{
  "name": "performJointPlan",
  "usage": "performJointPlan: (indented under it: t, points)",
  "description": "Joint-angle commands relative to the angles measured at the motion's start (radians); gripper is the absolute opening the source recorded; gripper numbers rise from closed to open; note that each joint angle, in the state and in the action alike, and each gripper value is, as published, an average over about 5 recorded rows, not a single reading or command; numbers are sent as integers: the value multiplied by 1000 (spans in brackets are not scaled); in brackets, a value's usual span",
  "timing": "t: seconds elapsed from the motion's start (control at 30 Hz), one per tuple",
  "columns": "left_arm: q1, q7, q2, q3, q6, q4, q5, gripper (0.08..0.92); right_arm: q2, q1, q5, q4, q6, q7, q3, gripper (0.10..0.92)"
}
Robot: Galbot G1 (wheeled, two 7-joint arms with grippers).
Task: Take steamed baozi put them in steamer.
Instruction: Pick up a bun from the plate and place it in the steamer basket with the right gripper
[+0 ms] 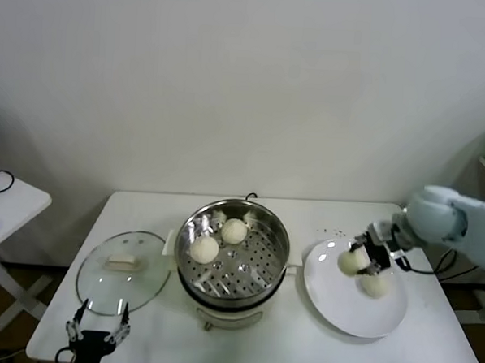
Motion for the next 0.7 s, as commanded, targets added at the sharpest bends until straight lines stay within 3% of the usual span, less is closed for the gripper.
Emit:
performJointPlan:
  t: [0.03, 0.17, 0.4, 0.7]
  points:
    - [0, 0, -2, 0, 1, -5, 1, 823, 215, 485, 173, 73, 117, -57, -105, 565]
    - [2, 0, -2, 0, 1, -9, 1, 823, 289, 458, 196, 149, 140, -32, 38, 568]
    - [6, -1, -3, -3, 2, -15, 2, 823, 392, 317, 33, 297, 298, 34, 129, 561]
    - [4, -2, -7, -12, 1, -18, 0, 823, 492, 47, -222, 264, 391, 82, 153, 562]
